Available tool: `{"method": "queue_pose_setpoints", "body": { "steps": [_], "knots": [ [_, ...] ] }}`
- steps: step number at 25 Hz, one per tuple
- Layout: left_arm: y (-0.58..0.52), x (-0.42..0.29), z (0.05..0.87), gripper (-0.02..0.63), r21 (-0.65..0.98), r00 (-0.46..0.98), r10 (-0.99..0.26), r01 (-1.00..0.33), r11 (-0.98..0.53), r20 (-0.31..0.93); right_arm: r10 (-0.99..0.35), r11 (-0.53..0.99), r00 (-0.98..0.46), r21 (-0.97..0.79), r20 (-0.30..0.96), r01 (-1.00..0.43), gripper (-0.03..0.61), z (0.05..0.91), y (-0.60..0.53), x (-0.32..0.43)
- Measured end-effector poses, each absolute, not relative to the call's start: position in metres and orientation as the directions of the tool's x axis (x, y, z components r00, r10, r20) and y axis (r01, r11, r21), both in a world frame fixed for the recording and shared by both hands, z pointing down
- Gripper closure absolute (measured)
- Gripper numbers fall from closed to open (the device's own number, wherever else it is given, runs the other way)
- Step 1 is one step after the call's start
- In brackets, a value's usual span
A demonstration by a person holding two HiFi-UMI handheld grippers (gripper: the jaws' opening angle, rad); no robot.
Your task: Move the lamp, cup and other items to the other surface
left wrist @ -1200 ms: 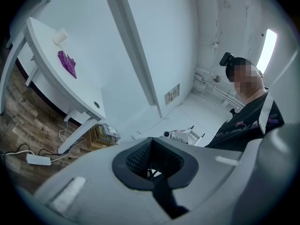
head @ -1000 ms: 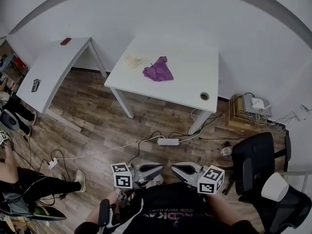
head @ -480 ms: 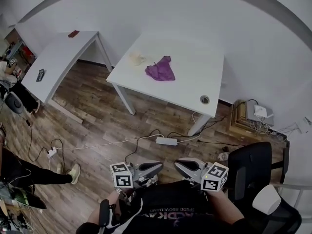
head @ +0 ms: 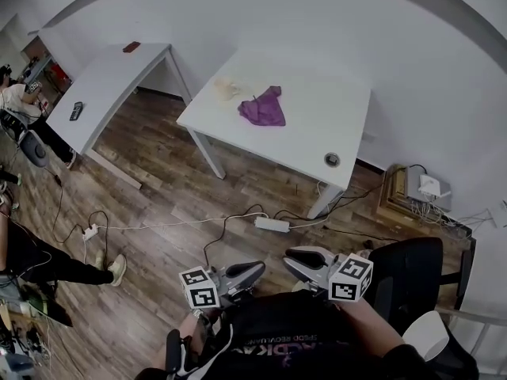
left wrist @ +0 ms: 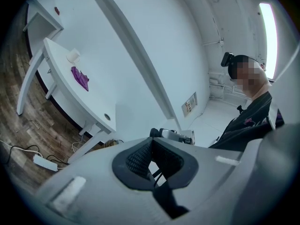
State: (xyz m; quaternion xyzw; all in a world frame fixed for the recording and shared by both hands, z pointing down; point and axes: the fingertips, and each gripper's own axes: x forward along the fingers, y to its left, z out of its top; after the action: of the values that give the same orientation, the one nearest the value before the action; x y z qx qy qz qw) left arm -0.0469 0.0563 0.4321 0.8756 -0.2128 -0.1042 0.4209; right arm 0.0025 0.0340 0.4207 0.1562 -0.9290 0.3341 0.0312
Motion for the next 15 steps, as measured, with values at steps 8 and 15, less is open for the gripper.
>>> {"method": "queue_pose_setpoints", "body": {
  "steps": [8, 15],
  "knots": [
    [0.065, -0.049, 0.443, 0.611, 0.818, 0.851, -0.524, -0.289, -0.497, -0.018, -0.235, 0.726, -0.949, -0.612, 0.209, -0.314, 0.465, 0.436, 0.037, 0.004],
    [0.053, -0.107, 0.439, 0.612, 0.8, 0.848, -0.531, -0.314, -0.512, -0.007, -0.33, 0.686, -0.924, -0.623, 0.194, -0.376, 0.446, 0.432, 0.011, -0.038]
  ]
}}
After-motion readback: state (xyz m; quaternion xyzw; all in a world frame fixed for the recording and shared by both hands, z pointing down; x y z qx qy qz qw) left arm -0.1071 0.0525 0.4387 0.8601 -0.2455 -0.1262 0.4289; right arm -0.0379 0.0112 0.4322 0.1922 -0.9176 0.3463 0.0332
